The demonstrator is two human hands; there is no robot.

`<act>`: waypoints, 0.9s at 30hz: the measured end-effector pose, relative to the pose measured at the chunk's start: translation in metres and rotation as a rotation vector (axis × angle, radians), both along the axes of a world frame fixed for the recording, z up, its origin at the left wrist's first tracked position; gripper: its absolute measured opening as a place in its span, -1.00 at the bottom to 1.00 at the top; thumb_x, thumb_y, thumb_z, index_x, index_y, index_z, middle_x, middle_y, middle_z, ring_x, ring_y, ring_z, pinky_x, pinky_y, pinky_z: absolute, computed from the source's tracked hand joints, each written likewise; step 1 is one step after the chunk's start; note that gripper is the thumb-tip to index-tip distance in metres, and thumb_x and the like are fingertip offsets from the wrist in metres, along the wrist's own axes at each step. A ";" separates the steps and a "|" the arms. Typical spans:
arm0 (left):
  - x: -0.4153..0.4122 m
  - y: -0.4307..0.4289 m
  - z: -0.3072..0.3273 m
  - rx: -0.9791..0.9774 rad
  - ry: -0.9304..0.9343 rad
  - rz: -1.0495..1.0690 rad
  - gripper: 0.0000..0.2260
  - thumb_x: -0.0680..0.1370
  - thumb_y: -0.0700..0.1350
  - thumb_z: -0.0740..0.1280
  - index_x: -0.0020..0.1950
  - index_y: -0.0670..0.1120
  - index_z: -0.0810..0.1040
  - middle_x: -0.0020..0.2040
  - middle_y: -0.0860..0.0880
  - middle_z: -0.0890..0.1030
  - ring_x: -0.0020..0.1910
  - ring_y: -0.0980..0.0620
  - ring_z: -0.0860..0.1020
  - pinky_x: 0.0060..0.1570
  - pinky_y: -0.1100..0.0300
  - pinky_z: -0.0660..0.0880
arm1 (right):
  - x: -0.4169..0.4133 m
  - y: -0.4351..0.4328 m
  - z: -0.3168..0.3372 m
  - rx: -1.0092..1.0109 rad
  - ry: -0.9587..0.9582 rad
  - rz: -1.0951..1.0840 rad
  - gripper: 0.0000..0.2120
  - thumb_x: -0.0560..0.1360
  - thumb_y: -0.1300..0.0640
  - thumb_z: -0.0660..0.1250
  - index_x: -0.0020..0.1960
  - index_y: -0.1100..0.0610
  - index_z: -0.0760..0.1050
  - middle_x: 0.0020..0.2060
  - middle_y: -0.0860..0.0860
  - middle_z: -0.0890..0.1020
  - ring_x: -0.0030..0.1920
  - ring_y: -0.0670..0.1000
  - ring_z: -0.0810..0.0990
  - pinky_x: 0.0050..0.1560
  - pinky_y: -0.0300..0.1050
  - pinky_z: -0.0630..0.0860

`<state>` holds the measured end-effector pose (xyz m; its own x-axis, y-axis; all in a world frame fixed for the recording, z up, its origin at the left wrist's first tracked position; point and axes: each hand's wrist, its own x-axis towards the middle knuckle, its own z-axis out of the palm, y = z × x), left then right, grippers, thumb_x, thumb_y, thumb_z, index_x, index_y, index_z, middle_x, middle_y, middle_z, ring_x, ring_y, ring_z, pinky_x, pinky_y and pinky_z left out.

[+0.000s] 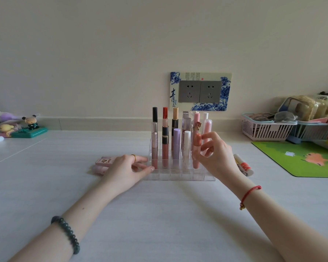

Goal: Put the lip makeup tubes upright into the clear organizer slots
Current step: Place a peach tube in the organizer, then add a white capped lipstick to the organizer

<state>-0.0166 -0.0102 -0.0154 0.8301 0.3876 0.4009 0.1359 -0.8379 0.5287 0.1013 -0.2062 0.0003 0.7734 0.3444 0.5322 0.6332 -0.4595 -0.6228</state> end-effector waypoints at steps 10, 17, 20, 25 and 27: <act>0.001 0.000 0.001 -0.073 0.009 -0.010 -0.62 0.41 0.06 0.40 0.17 -0.07 0.56 -0.08 0.09 0.66 -0.08 0.16 0.54 -0.05 0.28 0.35 | 0.018 -0.060 0.044 0.053 -0.100 -0.164 -0.82 0.37 0.13 0.42 -0.04 0.14 0.56 -0.29 0.01 0.59 -0.31 -0.06 0.53 -0.25 -0.30 0.41; 0.002 0.001 -0.001 -0.043 -0.012 0.009 -0.62 0.40 0.09 0.40 0.16 -0.03 0.56 -0.01 0.08 0.67 0.00 0.16 0.54 -0.02 0.28 0.32 | 0.048 -0.081 0.021 -0.303 0.095 -0.336 -0.75 0.38 0.13 0.40 -0.02 0.26 0.59 -0.15 0.15 0.62 -0.14 0.09 0.53 -0.08 -0.16 0.40; 0.002 0.001 -0.002 -0.059 -0.004 0.011 -0.63 0.40 0.09 0.41 0.15 -0.02 0.57 -0.02 0.10 0.67 0.04 0.14 0.55 0.02 0.25 0.35 | 0.054 -0.078 0.008 -0.387 0.144 -0.395 -0.67 0.42 0.07 0.35 -0.01 0.34 0.58 -0.02 0.22 0.63 0.00 0.19 0.56 -0.02 -0.08 0.47; 0.002 0.001 -0.002 -0.055 -0.007 0.006 -0.64 0.40 0.08 0.40 0.15 -0.03 0.57 0.00 0.08 0.67 0.02 0.16 0.54 -0.01 0.27 0.33 | 0.062 -0.076 -0.005 -0.452 0.261 -0.477 -0.56 0.46 -0.07 0.25 -0.10 0.34 0.60 -0.32 0.17 0.55 -0.37 0.05 0.41 -0.48 -0.22 0.31; 0.002 0.000 -0.002 -0.051 -0.007 0.003 -0.64 0.41 0.08 0.40 0.15 -0.03 0.56 0.00 0.08 0.67 -0.02 0.18 0.53 -0.03 0.29 0.31 | 0.067 -0.077 -0.007 -0.445 0.303 -0.489 -0.56 0.44 -0.11 0.28 -0.08 0.30 0.58 -0.27 0.15 0.55 -0.32 0.06 0.43 -0.51 -0.24 0.25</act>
<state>-0.0144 -0.0098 -0.0173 0.8260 0.4104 0.3863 0.1347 -0.8093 0.5717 0.1681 -0.2829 -0.0069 0.9855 0.0557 0.1604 0.1201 -0.8966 -0.4262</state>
